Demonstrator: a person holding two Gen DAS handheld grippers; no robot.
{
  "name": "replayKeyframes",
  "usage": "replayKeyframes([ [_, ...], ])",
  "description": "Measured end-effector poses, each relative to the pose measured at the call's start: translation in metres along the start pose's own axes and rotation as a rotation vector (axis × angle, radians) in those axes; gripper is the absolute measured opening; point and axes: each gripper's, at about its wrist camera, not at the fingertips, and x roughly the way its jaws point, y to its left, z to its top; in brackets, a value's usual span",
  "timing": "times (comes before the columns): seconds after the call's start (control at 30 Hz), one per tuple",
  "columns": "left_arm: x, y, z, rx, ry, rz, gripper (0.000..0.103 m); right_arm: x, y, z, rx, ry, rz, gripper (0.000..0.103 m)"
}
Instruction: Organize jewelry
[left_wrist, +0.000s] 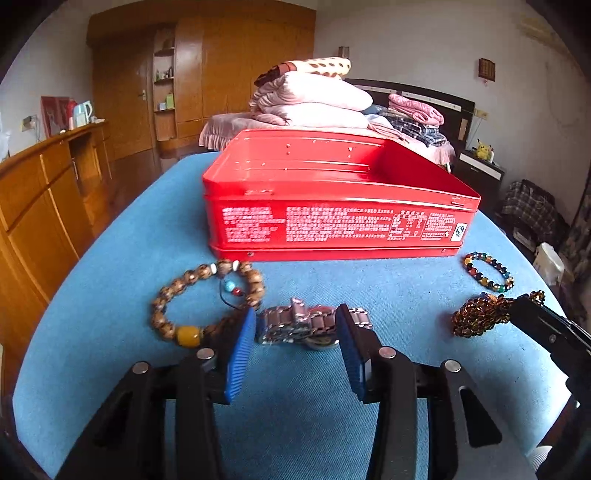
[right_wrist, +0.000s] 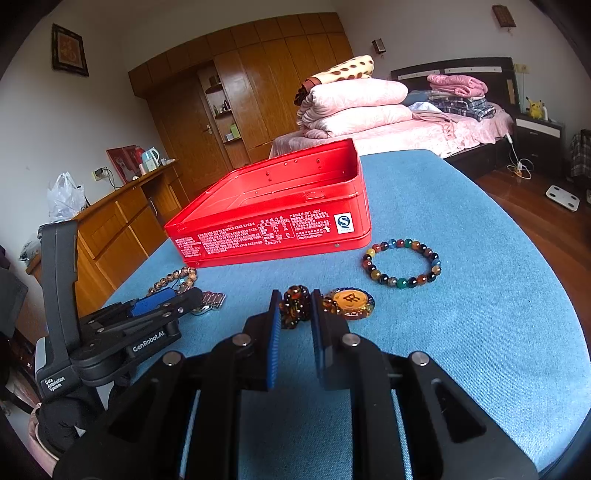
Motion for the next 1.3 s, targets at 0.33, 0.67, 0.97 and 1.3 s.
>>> replayKeyframes([
  [0.33, -0.004, 0.011, -0.005, -0.070, -0.021, -0.003, 0.021, 0.000, 0.000, 0.000, -0.001, 0.002, 0.004, 0.014],
  [0.67, -0.038, 0.020, 0.003, -0.107, -0.153, -0.067, 0.015, -0.010, 0.004, 0.005, -0.014, -0.039, 0.047, 0.014],
  [0.97, -0.055, 0.023, 0.018, -0.124, -0.209, -0.109, 0.015, -0.015, 0.017, 0.024, -0.035, -0.075, 0.080, 0.013],
  [1.3, -0.072, 0.026, 0.051, -0.133, -0.297, -0.178, 0.015, -0.007, 0.011, 0.072, 0.006, -0.108, 0.175, 0.013],
])
